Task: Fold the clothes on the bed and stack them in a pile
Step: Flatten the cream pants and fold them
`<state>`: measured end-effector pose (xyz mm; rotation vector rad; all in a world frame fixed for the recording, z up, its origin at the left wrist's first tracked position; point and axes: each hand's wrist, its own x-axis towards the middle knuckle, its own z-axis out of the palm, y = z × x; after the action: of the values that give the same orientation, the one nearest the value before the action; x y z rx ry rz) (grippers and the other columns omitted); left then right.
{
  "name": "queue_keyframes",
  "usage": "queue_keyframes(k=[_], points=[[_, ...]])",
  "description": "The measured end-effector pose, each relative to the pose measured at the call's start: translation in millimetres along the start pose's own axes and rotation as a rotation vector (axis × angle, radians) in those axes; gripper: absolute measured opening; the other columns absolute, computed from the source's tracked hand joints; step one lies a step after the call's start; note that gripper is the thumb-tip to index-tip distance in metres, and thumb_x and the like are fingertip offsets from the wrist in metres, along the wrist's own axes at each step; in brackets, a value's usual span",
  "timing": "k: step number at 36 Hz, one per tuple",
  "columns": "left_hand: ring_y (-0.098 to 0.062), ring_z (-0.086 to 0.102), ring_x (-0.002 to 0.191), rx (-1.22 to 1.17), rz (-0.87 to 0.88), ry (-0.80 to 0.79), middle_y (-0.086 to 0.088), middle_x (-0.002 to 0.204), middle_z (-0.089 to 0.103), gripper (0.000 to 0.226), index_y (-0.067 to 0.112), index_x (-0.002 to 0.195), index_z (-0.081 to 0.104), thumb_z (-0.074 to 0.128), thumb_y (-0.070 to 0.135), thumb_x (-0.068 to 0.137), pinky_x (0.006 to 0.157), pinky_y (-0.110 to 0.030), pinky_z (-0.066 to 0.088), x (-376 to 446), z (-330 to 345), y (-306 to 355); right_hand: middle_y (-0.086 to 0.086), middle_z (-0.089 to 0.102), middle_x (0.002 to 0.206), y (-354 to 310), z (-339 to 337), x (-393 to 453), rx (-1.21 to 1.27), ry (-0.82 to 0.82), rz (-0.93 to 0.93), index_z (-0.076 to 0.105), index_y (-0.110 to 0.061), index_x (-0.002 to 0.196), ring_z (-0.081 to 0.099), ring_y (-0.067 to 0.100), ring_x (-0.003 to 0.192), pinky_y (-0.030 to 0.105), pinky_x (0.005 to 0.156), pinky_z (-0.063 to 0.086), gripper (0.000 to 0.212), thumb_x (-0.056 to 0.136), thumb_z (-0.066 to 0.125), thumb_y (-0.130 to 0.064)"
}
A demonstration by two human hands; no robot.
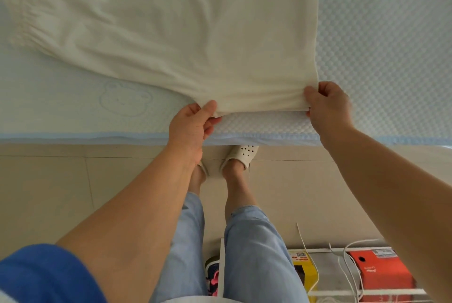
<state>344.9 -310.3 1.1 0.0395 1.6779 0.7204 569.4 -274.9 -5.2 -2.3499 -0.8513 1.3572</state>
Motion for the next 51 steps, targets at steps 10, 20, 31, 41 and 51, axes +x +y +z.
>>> queue_keyframes(k=[10, 20, 31, 41, 51], points=[[-0.011, 0.049, 0.055, 0.346, 0.535, 0.425, -0.004, 0.06, 0.058, 0.034, 0.021, 0.057, 0.047, 0.072, 0.034, 0.078, 0.06, -0.025, 0.045, -22, 10, -1, -0.01, 0.057, 0.075, -3, 1, -1, 0.0, -0.021, 0.014, 0.054, -0.029, 0.079, 0.053, 0.009, 0.067, 0.026, 0.062, 0.047, 0.011, 0.089, 0.052, -0.028], [-0.01, 0.058, 0.059, 0.244, 0.39, 0.218, 0.012, 0.056, 0.056, 0.02, 0.025, 0.071, 0.056, 0.069, 0.012, 0.079, 0.066, -0.024, 0.05, -12, 13, 5, -0.013, 0.052, 0.073, -9, 4, -1, 0.02, 0.045, -0.053, 0.051, -0.031, 0.078, 0.047, 0.003, 0.063, 0.02, 0.054, 0.037, 0.012, 0.09, 0.05, -0.029], [-0.008, 0.053, 0.075, 0.701, 0.593, 0.213, 0.007, 0.085, 0.059, 0.03, 0.019, 0.114, 0.065, 0.066, 0.02, 0.084, 0.075, -0.015, 0.042, -7, 8, -3, -0.013, 0.057, 0.079, -10, 4, 6, 0.027, 0.059, -0.052, 0.053, -0.028, 0.097, 0.052, 0.005, 0.065, 0.02, 0.053, 0.039, 0.009, 0.093, 0.047, -0.034], [-0.03, 0.066, 0.083, 0.766, 0.528, 0.229, -0.004, 0.094, 0.072, 0.051, 0.034, 0.126, 0.055, 0.028, 0.027, 0.083, 0.08, -0.043, 0.052, -15, 4, -12, -0.011, 0.056, 0.077, 0, 2, 6, -0.05, 0.012, -0.046, 0.053, -0.029, 0.091, 0.052, 0.008, 0.066, 0.023, 0.054, 0.039, 0.005, 0.091, 0.052, -0.034], [-0.018, 0.066, 0.074, 0.462, 0.196, 0.323, 0.003, 0.069, 0.067, 0.029, 0.026, 0.072, 0.062, 0.046, 0.003, 0.082, 0.075, -0.033, 0.05, -11, -16, -18, -0.009, 0.061, 0.087, 5, -1, -8, -0.1, -0.05, 0.018, 0.056, -0.024, 0.1, 0.058, 0.011, 0.08, 0.028, 0.068, 0.045, 0.025, 0.088, 0.054, -0.046]])
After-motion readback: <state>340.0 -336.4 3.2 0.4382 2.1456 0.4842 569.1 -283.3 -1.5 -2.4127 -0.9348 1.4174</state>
